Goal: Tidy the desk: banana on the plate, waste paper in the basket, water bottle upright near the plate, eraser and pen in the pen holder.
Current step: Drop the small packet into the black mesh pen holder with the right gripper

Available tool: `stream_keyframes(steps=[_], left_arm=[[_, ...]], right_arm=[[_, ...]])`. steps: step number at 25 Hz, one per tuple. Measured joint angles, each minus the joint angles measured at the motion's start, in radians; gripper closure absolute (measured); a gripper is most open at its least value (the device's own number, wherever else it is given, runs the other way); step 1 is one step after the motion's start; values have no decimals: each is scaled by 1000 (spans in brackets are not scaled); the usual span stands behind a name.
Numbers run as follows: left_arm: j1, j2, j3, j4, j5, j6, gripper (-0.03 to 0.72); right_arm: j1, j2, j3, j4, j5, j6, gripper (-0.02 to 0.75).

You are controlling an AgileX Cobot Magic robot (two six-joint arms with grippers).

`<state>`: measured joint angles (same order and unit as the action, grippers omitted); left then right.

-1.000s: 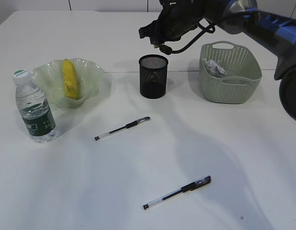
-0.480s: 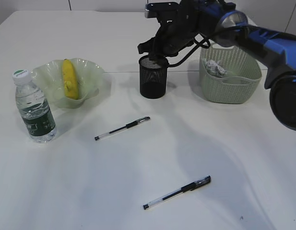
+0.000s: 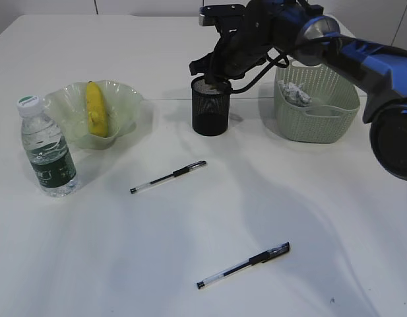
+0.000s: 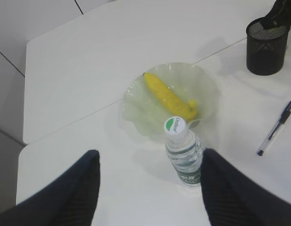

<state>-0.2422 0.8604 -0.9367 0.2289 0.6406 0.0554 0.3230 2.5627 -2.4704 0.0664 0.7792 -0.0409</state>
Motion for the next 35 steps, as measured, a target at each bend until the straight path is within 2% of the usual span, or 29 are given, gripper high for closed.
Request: stream_keyframes(steps=[26, 35], left_arm=[[0, 0, 0, 0, 0, 0, 214], [0, 0, 0, 0, 0, 0, 214]], right_arm=[[0, 0, -3, 3, -6, 0, 494], [0, 1, -107, 5, 12, 10, 494]])
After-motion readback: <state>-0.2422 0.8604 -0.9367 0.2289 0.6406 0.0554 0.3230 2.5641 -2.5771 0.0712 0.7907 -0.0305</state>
